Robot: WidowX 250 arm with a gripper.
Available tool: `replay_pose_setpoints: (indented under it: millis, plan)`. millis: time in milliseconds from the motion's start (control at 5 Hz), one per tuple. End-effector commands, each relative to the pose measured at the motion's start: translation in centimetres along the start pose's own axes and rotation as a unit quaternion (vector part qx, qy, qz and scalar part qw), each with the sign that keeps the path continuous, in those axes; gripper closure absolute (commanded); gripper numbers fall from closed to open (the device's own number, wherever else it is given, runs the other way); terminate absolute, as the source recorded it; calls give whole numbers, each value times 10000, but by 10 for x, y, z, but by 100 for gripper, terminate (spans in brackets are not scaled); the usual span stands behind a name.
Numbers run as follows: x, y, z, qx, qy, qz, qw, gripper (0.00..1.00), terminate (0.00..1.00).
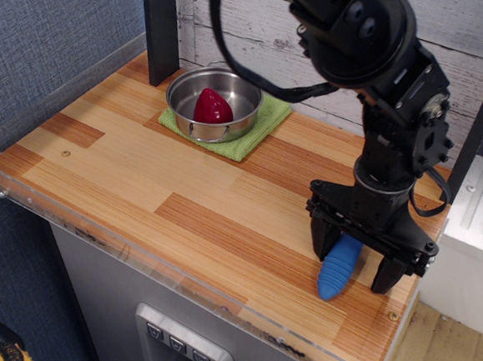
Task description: Move the blue spoon to the opposite side of the bowl
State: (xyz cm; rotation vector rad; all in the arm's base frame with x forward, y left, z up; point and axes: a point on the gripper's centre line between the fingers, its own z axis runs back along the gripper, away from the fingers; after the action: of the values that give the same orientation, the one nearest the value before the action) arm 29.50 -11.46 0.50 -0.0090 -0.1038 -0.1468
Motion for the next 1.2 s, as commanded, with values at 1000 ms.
replay_pose_setpoints:
  millis: [1000]
  plan:
    - [23,127,139,736,-222,-1073,9913,100,0]
